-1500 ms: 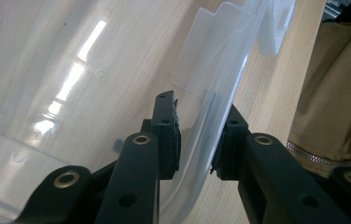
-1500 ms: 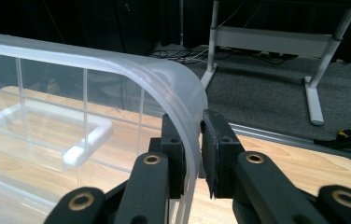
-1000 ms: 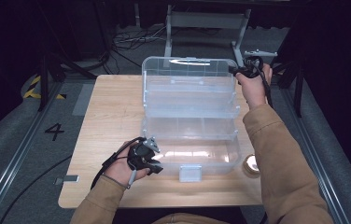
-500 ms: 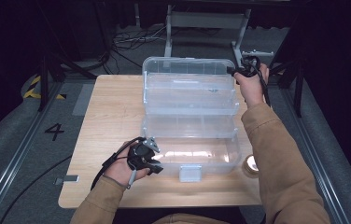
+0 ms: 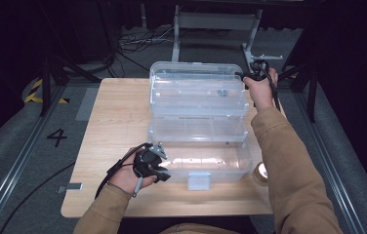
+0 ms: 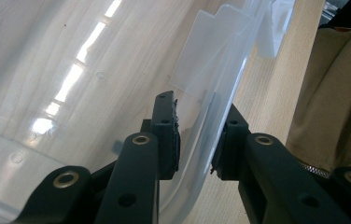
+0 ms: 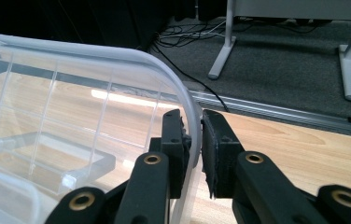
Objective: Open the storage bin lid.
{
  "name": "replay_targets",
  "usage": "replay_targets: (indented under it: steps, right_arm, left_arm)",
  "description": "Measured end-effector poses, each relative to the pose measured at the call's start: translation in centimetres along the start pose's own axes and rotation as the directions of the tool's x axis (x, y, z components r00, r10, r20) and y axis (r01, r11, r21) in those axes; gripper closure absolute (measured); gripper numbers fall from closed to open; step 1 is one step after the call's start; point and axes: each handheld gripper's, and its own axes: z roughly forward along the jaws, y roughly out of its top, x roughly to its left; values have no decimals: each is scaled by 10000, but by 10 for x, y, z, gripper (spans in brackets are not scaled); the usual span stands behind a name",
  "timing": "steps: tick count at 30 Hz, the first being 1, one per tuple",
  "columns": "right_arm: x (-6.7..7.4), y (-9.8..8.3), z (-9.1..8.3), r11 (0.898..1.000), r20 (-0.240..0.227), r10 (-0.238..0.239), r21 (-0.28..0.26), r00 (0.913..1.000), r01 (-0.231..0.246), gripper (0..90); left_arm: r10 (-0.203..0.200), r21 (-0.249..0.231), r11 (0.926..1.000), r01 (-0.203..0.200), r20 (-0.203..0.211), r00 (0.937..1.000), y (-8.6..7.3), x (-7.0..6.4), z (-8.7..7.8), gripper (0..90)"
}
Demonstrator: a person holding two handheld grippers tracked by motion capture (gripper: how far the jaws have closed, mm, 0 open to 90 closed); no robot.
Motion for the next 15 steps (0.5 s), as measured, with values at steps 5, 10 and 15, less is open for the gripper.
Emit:
replay_targets:
  steps: [5,10,15]
  right_arm:
    - [-3,-2,4,10000,-88,51,82,9999,-51,802]
    - [-4,-4,9,9998,-69,67,172,10000,-66,803]
    - [-7,-7,15,9994,-104,133,329,9999,-130,805]
  left_arm:
    - [1,23,10000,-1,-3,10000,0,0,0,744]
    - [-5,79,10000,5,26,10000,1,0,0,744]
    - [-15,101,9999,15,37,10000,1,1,0,744]
